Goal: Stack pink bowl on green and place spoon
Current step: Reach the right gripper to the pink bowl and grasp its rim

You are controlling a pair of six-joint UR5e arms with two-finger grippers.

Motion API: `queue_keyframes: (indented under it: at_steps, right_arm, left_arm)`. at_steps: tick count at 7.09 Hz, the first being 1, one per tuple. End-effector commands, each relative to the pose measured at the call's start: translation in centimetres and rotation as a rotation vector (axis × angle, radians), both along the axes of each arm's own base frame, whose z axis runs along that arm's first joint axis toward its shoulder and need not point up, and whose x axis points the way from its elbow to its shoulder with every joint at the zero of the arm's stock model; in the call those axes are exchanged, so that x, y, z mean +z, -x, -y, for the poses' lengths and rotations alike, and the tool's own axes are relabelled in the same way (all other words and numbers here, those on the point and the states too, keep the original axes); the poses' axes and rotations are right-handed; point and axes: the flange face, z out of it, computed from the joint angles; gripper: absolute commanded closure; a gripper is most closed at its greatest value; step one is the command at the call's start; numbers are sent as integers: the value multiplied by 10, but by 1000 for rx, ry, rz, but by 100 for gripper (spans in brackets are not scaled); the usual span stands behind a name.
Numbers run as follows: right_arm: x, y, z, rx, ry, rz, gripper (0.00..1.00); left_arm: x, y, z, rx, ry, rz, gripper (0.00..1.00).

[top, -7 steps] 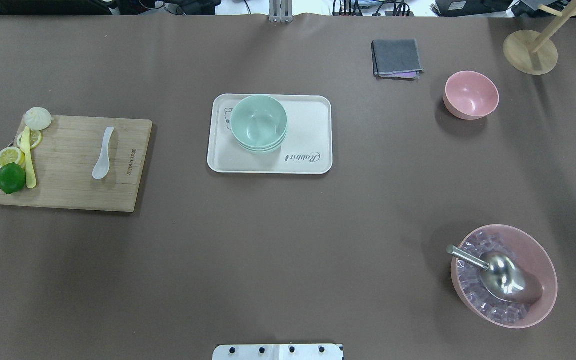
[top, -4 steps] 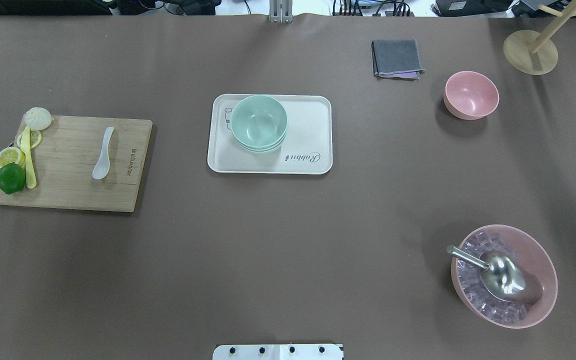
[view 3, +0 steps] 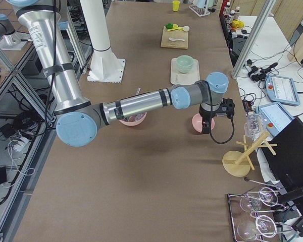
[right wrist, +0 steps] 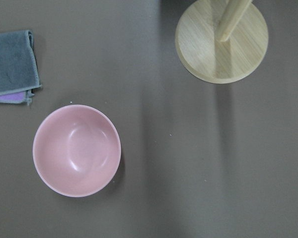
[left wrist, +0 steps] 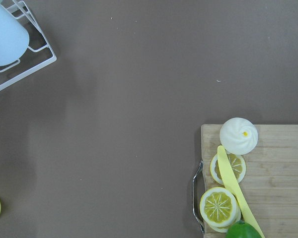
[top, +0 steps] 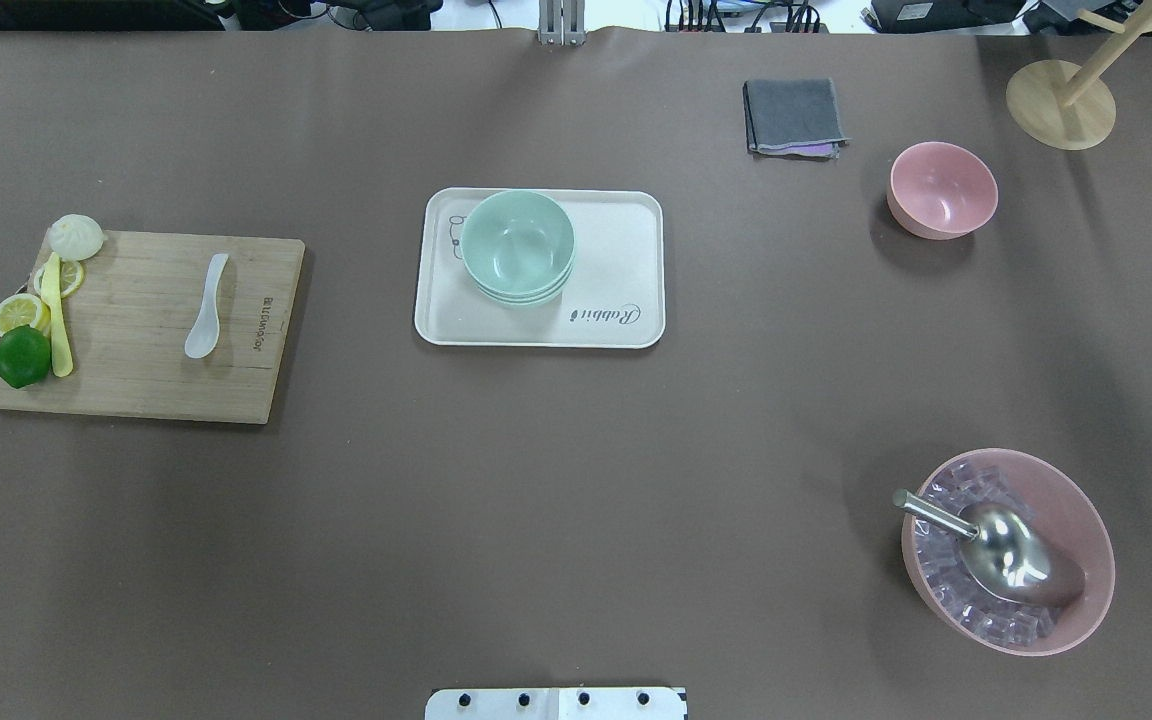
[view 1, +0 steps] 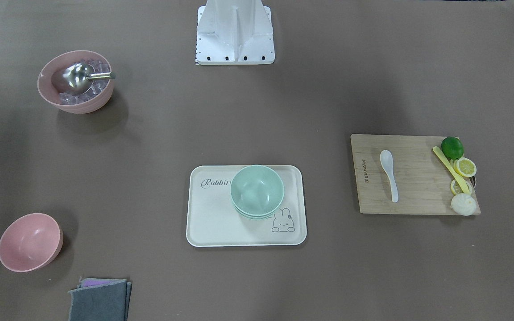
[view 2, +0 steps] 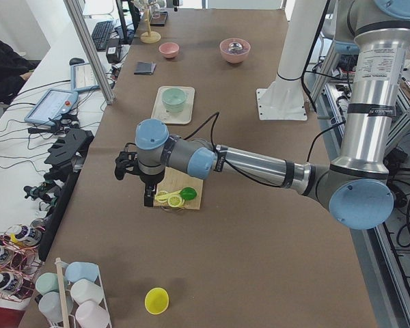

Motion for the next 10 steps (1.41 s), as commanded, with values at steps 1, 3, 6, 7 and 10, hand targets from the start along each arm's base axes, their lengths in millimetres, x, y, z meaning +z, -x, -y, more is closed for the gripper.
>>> queue_keyframes:
  at_steps: [1,3,6,7,10]
  right_arm:
    - [26,64,24,43,-15,27,0]
    - [68,124,23,94,-50,6,0]
    - [81,160,18,65,-47,-44,5]
    - [85,163,17,61,-41,-46,23]
    - [88,173,15,46,-37,-49,90]
  left_arm:
    - [17,-10,13,-29,-36,-20,3]
    - [41,-16,16,-45,-47,-31,2]
    - [42,-18,16,-42,-49,-32,2]
    - [45,-18,18,-43,-43,-30,2]
    - [46,-18,18,-42,-49,-32,3]
